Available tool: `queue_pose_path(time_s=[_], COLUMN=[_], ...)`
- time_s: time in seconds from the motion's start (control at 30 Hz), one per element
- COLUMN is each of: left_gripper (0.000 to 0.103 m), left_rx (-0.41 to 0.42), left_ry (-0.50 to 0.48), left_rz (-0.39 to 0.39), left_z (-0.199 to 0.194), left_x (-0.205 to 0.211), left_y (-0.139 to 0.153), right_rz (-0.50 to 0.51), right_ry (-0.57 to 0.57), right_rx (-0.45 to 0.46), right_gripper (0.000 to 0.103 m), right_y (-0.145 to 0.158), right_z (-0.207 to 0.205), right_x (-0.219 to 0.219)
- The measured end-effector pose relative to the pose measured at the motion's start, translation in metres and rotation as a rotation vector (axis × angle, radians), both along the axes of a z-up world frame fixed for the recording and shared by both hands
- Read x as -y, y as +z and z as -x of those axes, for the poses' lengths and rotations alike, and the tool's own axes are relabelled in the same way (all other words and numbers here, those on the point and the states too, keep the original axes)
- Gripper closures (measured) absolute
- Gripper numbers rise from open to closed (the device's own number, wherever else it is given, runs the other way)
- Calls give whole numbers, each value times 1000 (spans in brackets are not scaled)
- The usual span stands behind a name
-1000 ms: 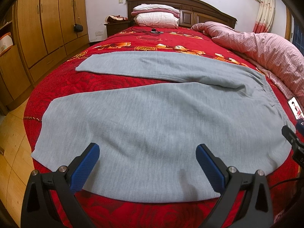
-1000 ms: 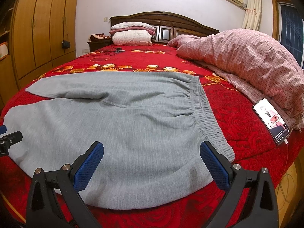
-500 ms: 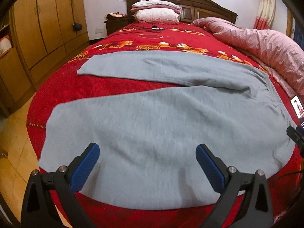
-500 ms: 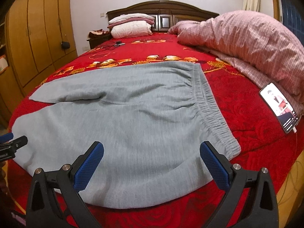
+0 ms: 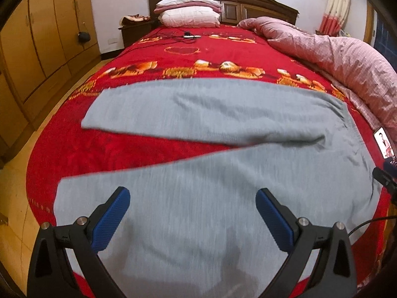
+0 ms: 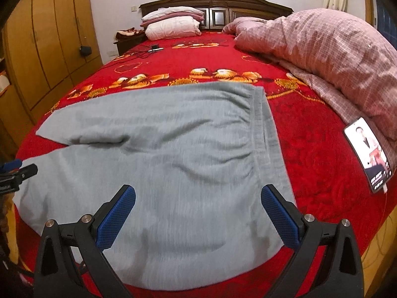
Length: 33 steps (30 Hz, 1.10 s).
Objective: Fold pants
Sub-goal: 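Move both tools forward over the sweatpants toward the waistband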
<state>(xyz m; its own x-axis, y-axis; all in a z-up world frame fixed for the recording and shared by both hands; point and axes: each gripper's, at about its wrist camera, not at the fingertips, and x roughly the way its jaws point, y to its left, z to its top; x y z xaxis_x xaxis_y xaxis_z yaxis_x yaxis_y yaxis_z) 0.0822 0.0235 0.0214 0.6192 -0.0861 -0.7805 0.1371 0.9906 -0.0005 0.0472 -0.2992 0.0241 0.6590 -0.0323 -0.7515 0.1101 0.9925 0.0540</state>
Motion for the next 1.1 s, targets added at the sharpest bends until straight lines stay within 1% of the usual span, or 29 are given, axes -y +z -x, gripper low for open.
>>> queue_pose_path(time_s=[0.2,0.37,0.6,0.73,0.93,1.1], left_gripper=[0,0,0,0,0,0], left_rx=[14,21,9,-4,-46,-96], left_ry=[-29,-44,-59,-64,-91,-105], left_rz=[-13,-9,-11,-7,-26,4], left_z=[-31,-57,-97,-119,-154,-187], left_x=[-1,-1,1,2,3,2], left_y=[18,30,36,36,26,15], right_rz=[-15,-30,-59,-63,-62,-69], right_ry=[11,16,19,20,41,40], right_rx=[-2,-15,-44,-61,-99,-158], right_gripper=[0,0,0,0,0,0], right_y=[14,24,32,33,27,12], right_z=[-23,-47,-82,-100,-131,-162], right_x=[14,29,51,59,65,75])
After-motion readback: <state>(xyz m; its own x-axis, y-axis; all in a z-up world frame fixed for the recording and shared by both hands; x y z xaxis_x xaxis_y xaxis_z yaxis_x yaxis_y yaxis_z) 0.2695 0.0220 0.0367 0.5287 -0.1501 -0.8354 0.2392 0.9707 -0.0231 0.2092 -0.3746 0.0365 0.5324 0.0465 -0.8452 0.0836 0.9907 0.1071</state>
